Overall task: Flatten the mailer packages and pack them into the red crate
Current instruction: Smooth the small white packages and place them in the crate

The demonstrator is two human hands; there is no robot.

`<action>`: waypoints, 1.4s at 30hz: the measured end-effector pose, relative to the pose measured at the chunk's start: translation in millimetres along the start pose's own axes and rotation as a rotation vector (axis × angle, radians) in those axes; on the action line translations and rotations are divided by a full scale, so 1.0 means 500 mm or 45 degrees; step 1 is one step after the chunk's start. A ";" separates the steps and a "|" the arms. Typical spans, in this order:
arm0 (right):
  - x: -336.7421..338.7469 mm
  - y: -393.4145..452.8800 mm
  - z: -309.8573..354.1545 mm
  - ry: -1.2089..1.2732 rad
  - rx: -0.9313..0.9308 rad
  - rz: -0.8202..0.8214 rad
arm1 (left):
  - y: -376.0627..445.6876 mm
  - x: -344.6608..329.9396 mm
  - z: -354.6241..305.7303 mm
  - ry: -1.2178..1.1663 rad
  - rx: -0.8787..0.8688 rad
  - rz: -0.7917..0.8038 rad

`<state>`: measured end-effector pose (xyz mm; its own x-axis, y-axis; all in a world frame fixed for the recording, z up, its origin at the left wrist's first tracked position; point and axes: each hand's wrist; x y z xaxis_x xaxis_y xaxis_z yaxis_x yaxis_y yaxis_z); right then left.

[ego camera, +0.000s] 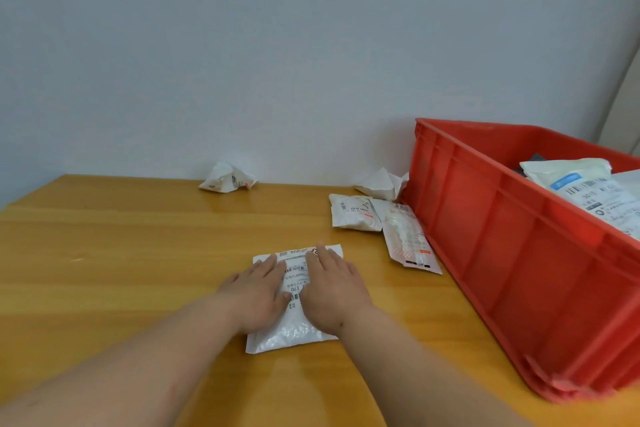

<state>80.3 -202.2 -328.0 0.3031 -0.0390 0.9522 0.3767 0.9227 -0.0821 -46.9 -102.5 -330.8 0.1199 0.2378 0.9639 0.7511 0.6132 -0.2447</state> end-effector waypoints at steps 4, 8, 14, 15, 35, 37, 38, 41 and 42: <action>-0.014 0.004 -0.027 -0.119 -0.011 0.103 | 0.004 0.002 -0.004 0.093 -0.003 0.043; -0.022 0.007 -0.036 -0.195 0.007 0.104 | 0.017 0.004 -0.013 0.065 0.011 0.112; -0.039 0.003 -0.042 -0.172 0.016 0.085 | 0.030 0.015 -0.020 0.060 0.038 0.181; -0.041 0.004 -0.043 -0.171 0.017 0.088 | 0.032 0.016 -0.020 0.058 0.048 0.190; -0.017 0.041 -0.041 -0.190 0.022 0.014 | 0.053 0.031 -0.060 0.141 0.086 0.066; -0.019 0.042 -0.045 -0.259 0.072 -0.009 | 0.052 0.026 -0.057 0.071 0.042 0.051; -0.021 0.044 -0.046 -0.266 0.092 -0.020 | 0.056 0.021 -0.056 0.039 0.023 0.069; -0.027 0.049 -0.049 -0.230 0.131 0.013 | 0.069 0.004 -0.053 -0.028 -0.006 0.168; -0.032 0.050 -0.048 -0.210 0.138 0.038 | 0.071 0.001 -0.049 -0.037 -0.012 0.185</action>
<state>105.9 -187.9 -352.3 0.1620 0.0443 0.9858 0.2704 0.9588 -0.0875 -4.4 -99.3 -336.5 0.2091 0.3455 0.9148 0.7330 0.5638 -0.3805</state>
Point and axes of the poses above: each hand's wrist, its own y-axis towards the middle knuckle, its own x-axis out of the back of the hand, z = x × y, and after that the axes turned 2 degrees about y, right-handed
